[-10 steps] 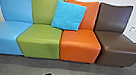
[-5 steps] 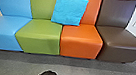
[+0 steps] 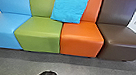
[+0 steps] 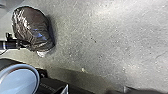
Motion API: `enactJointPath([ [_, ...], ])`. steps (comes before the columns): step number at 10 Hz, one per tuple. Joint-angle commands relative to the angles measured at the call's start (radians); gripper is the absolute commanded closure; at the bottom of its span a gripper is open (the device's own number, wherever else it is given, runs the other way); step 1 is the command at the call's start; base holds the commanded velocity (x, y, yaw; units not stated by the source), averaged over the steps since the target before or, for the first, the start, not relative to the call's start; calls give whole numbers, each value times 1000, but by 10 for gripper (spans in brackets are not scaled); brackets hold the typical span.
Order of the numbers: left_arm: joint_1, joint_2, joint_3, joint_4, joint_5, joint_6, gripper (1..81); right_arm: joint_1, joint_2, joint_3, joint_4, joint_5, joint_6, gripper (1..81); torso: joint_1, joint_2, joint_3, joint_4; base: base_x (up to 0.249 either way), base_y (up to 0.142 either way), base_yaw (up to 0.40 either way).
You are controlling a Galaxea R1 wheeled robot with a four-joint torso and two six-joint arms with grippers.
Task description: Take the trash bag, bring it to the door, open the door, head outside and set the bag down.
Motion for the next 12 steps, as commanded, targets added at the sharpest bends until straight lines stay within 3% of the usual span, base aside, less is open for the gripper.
enactJointPath([
  [1, -1, 25, -38, 54, -193, 41, 10, 80, -57, 15, 27, -66, 2, 10, 0, 0, 0, 0, 0, 0, 0],
  [4, 7, 94, -140, 94, -190, 42, 10, 79, -56, 20, 28, -66, 2, 10, 0, 0, 0, 0, 0, 0, 0],
  [7, 16, 102, -156, 103, -186, 42, 10, 62, -54, 18, 28, -65, 2, 10, 0, 0, 0, 0, 0, 0, 0],
  [8, 16, 102, -156, 103, -183, 44, 811, 59, -54, 17, 30, -64, 2, 10, 0, 0, 0, 0, 0, 0, 0],
  [12, 27, 106, -155, 99, -150, 42, 811, 59, -56, 14, 28, -64, 0, 10, 0, 0, 0, 0, 0, 0, 0],
])
